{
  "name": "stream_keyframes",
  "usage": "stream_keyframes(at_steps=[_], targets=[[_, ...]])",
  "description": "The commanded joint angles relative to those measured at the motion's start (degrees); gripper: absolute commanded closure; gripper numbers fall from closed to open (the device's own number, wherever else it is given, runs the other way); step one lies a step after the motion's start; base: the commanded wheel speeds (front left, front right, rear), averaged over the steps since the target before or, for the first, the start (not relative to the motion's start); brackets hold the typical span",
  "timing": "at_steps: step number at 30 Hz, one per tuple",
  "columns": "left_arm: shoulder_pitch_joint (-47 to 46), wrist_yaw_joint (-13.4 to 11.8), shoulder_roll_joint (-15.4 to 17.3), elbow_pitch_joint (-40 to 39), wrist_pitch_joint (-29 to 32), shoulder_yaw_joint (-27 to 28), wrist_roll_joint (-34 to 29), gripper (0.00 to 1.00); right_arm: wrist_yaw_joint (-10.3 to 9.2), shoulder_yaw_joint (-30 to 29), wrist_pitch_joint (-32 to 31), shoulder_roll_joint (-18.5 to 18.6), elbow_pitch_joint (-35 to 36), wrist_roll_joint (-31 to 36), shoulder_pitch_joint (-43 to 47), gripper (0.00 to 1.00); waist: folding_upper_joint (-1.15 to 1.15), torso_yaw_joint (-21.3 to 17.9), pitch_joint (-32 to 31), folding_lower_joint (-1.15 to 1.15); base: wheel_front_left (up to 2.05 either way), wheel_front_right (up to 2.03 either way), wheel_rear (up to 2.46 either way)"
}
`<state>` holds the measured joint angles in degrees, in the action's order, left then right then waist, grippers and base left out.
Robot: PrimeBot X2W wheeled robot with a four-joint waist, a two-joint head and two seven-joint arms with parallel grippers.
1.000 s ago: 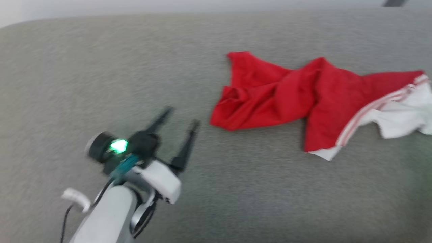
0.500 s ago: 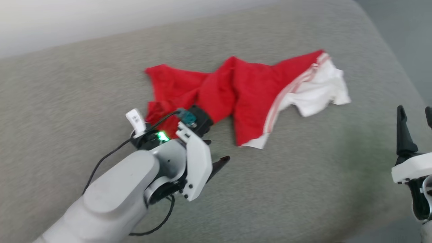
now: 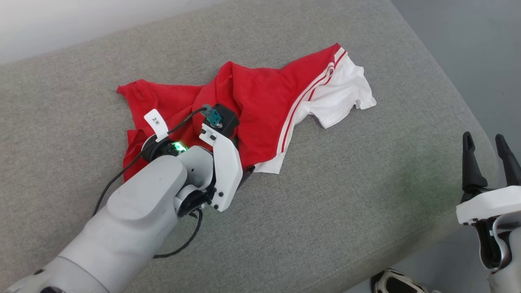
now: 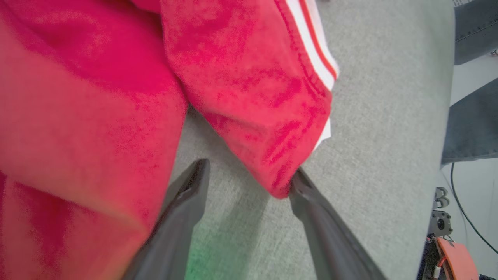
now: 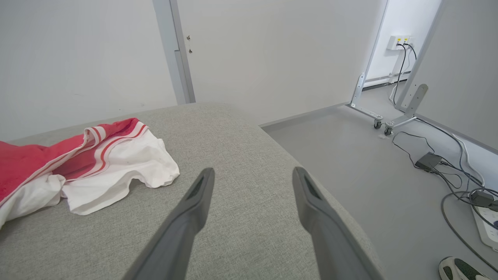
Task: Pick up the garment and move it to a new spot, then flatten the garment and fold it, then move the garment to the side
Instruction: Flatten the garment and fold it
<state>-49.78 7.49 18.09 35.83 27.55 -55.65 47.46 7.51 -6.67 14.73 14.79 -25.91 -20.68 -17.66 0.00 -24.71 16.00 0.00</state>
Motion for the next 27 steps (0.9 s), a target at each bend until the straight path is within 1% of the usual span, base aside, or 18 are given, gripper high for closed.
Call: stream_keyframes(at_steps=[1, 2, 3, 5, 9, 12, 13, 14, 18, 21, 23, 25, 26, 27], targets=[[-1.1, -0.1, -0.5, 2.1, -1.5, -0.1, -0.3, 0.28, -0.04, 0.2, 0.5, -0.5, 0.1, -0.2, -0.3, 0.0, 0.0, -0.4, 0.5, 0.0, 0.0, 0.0, 0.0], [-1.2, -0.1, -0.8, 3.3, -2.2, 0.1, -0.2, 0.58, -0.04, 0.2, 0.5, -0.6, 0.1, -0.2, -0.4, 0.0, 0.0, -0.4, 0.6, 0.0, 0.0, 0.0, 0.0], [-1.2, -0.1, -1.1, 4.3, -2.8, 0.0, 0.2, 1.0, -0.04, 0.2, 0.5, -0.7, 0.0, -0.3, -0.4, 0.0, 0.0, -0.3, 0.7, 0.0, 0.0, 0.0, 0.0], [-1.3, -0.1, -1.8, 4.9, -3.9, -0.7, 1.2, 1.0, -0.04, -0.1, 0.4, -0.8, -0.1, -0.3, -0.5, 0.0, 0.0, 0.1, 0.7, 0.0, 0.0, 0.0, 0.0], [-3.2, -0.1, -1.5, 5.0, -6.6, -1.1, 2.2, 1.0, -0.04, -0.5, 0.5, -0.7, 0.2, -0.2, -0.3, 0.0, 0.0, 1.6, 0.2, 0.0, 0.0, 0.0, 0.0], [-3.5, -0.1, -0.3, 3.9, -7.3, -1.1, 4.3, 1.0, -0.04, -0.9, 0.5, -0.3, 0.4, -0.3, 0.6, 0.0, 0.0, 3.4, -0.9, 0.0, 0.0, 0.0, 0.0], [-3.5, -0.1, -0.3, 3.9, -7.3, -1.1, 4.3, 1.0, -0.04, -0.9, 0.5, -0.3, 0.4, -0.3, 0.6, 0.0, 0.0, 3.4, -0.9, 0.0, 0.0, 0.0, 0.0], [-3.5, -0.1, 0.7, 3.2, -7.0, -1.1, 5.0, 1.0, -0.04, -1.1, 0.5, -0.2, 0.4, -0.2, 0.9, 0.0, 0.0, 4.1, -1.3, 0.0, 0.0, 0.0, 0.0], [-2.1, -0.1, 5.2, -1.2, -5.5, 0.2, 9.3, 1.0, -0.04, -1.7, 0.5, 0.2, 0.7, 0.1, 1.9, 0.0, 0.0, 7.2, -2.7, 0.0, 0.0, 0.0, 0.0], [-0.6, -0.1, 9.2, -5.9, -3.5, 2.7, 14.1, 1.0, -0.03, -1.5, -0.1, 0.2, 1.1, 0.2, 2.6, 0.0, 0.0, 9.4, -3.5, 0.0, 0.0, 0.0, 0.0], [-0.1, -0.5, 12.9, -9.0, -2.0, 4.1, 15.6, 1.0, -0.04, -1.3, -0.5, 0.4, 1.4, 0.3, 2.9, 0.0, 0.0, 10.8, -4.0, 0.0, 0.0, 0.0, 0.0], [0.6, -1.5, 16.4, -12.4, -0.2, 5.1, 16.8, 1.0, -0.04, -1.3, -0.9, 0.5, 2.0, 0.4, 3.0, 0.0, 0.0, 12.0, -4.4, 0.0, 0.0, 0.0, 0.0], [1.3, -3.2, 20.2, -15.8, 2.2, 5.6, 17.4, 1.0, -0.04, -1.2, -1.3, 0.6, 2.5, 0.5, 3.1, 0.0, 0.0, 13.0, -4.8, 0.0, 0.0, 0.0, 0.0], [1.3, -4.0, 22.5, -17.6, 3.5, 5.6, 17.1, 1.0, -0.04, -1.2, -1.5, 0.6, 2.7, 0.5, 3.2, 0.0, 0.0, 13.3, -4.9, 0.0, 0.0, 0.0, 0.0]])
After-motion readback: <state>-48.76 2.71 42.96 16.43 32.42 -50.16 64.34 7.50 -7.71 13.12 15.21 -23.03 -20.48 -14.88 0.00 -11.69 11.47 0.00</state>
